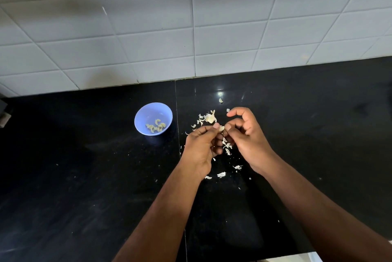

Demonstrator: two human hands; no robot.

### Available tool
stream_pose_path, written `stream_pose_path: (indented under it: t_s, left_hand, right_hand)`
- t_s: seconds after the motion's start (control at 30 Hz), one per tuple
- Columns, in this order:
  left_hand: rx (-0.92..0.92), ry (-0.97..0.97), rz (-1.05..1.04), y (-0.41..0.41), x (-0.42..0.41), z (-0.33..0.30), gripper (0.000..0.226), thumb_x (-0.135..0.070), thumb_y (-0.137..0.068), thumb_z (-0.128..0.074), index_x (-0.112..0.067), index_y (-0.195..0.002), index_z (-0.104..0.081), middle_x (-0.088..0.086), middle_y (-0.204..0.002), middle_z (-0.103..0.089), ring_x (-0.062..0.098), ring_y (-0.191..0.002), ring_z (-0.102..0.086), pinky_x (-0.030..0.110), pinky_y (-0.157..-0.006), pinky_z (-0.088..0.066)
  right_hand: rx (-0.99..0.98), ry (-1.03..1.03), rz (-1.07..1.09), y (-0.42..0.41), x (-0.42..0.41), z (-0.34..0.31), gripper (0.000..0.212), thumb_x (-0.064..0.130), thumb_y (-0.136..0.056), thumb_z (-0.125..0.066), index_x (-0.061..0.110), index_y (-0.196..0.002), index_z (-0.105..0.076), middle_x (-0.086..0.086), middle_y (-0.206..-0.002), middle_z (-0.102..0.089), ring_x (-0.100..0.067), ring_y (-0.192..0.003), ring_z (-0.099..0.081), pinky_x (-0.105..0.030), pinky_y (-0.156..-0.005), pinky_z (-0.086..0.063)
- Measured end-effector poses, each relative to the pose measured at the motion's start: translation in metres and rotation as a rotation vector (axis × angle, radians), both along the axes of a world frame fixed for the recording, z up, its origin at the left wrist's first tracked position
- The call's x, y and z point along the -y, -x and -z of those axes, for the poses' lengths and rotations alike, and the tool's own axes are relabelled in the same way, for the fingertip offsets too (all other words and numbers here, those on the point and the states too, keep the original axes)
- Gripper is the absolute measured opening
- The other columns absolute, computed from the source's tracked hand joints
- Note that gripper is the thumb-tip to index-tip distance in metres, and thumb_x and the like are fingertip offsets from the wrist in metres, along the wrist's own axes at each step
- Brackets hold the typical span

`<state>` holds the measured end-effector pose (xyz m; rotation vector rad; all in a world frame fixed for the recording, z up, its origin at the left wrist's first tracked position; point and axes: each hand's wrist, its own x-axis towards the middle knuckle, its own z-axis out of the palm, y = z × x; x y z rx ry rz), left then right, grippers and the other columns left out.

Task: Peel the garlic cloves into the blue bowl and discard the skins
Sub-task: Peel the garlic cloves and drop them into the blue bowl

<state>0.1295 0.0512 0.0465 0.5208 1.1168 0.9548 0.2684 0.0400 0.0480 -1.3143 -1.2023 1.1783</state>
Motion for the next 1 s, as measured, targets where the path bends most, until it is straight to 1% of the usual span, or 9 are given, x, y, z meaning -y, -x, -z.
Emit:
stream_pose_path:
  t_s: [0.1, 0.2, 0.3, 0.5, 0.6, 0.67, 0.8, 0.93, 1.0]
  left_hand:
    - [0.040, -0.005, -0.027, -0.002, 0.001, 0.002, 0.018, -0.015, -0.100, -0.071, -0.010, -0.083, -0.073, 0.005, -0.070, -0.065, 0.012, -0.058, -0.055, 0.024, -0.048, -0.043]
    - [0.043, 0.003, -0.055, -0.003, 0.003, 0.006, 0.021, -0.016, -0.100, -0.071, -0.011, -0.080, -0.073, 0.004, -0.069, -0.064, 0.012, -0.059, -0.055, 0.024, -0.049, -0.042]
    - [0.045, 0.028, -0.074, -0.003, 0.008, 0.013, 0.019, -0.015, -0.101, -0.069, -0.009, -0.084, -0.068, 0.004, -0.068, -0.063, 0.013, -0.059, -0.054, 0.024, -0.048, -0.042]
    - [0.085, -0.031, -0.087, -0.003, 0.015, 0.016, 0.019, -0.017, -0.102, -0.067, -0.007, -0.086, -0.071, 0.005, -0.070, -0.064, 0.012, -0.058, -0.055, 0.023, -0.046, -0.042]
    - [0.040, -0.045, -0.121, -0.002, 0.013, 0.015, 0.019, -0.017, -0.103, -0.066, -0.005, -0.090, -0.072, 0.005, -0.070, -0.066, 0.013, -0.058, -0.055, 0.024, -0.045, -0.042]
    - [0.012, -0.022, -0.141, -0.002, 0.011, 0.016, 0.018, -0.018, -0.104, -0.065, -0.004, -0.095, -0.072, 0.003, -0.069, -0.069, 0.012, -0.057, -0.056, 0.024, -0.046, -0.043]
    - [-0.016, -0.012, -0.163, -0.001, 0.007, 0.019, 0.018, -0.019, -0.104, -0.067, -0.003, -0.098, -0.073, 0.005, -0.072, -0.068, 0.012, -0.058, -0.057, 0.025, -0.047, -0.044]
    - [-0.056, -0.019, -0.184, -0.003, 0.005, 0.022, 0.018, -0.020, -0.102, -0.070, -0.004, -0.098, -0.075, 0.006, -0.076, -0.069, 0.012, -0.060, -0.058, 0.027, -0.049, -0.046]
    - [-0.056, -0.026, -0.201, -0.004, 0.004, 0.022, 0.017, -0.020, -0.102, -0.071, -0.005, -0.098, -0.076, 0.006, -0.077, -0.070, 0.012, -0.061, -0.058, 0.027, -0.050, -0.047]
  right_hand:
    - [-0.067, 0.082, 0.018, 0.003, -0.004, -0.002, 0.029, -0.005, -0.101, -0.054, 0.021, -0.112, -0.058, -0.002, -0.078, -0.063, -0.011, -0.076, -0.061, -0.031, -0.074, -0.051]
    - [0.171, 0.064, 0.026, 0.001, -0.009, 0.000, 0.028, 0.001, -0.100, -0.058, 0.029, -0.102, -0.058, 0.008, -0.080, -0.068, -0.008, -0.075, -0.061, -0.034, -0.078, -0.053]
    - [0.382, 0.010, -0.002, 0.000, -0.011, 0.001, 0.021, 0.010, -0.099, -0.060, 0.030, -0.099, -0.054, 0.017, -0.084, -0.067, -0.009, -0.066, -0.055, -0.027, -0.067, -0.049]
    - [0.527, 0.121, -0.043, -0.003, -0.006, 0.012, 0.019, 0.014, -0.098, -0.061, 0.030, -0.094, -0.052, 0.002, -0.078, -0.066, -0.003, -0.052, -0.051, -0.024, -0.051, -0.043]
    - [0.468, 0.156, -0.062, -0.004, -0.002, 0.016, 0.019, 0.009, -0.102, -0.056, 0.026, -0.102, -0.064, 0.003, -0.086, -0.073, -0.010, -0.064, -0.066, -0.029, -0.059, -0.053]
    - [0.452, 0.148, -0.072, -0.003, -0.001, 0.015, 0.025, 0.003, -0.103, -0.054, 0.023, -0.110, -0.068, 0.004, -0.091, -0.074, -0.016, -0.069, -0.072, -0.026, -0.055, -0.052]
    - [0.519, 0.080, 0.046, -0.005, -0.005, 0.014, 0.008, 0.023, -0.093, -0.078, 0.025, -0.099, -0.072, 0.005, -0.080, -0.073, -0.012, -0.061, -0.069, -0.030, -0.059, -0.055]
    - [0.627, -0.034, 0.046, -0.006, -0.004, 0.012, 0.023, 0.017, -0.090, -0.080, 0.028, -0.108, -0.071, 0.011, -0.097, -0.064, -0.001, -0.080, -0.061, -0.012, -0.070, -0.044]
    - [0.563, -0.105, 0.102, -0.002, -0.001, 0.010, 0.022, 0.016, -0.093, -0.077, 0.027, -0.112, -0.073, 0.013, -0.103, -0.066, -0.002, -0.090, -0.064, -0.013, -0.075, -0.047]
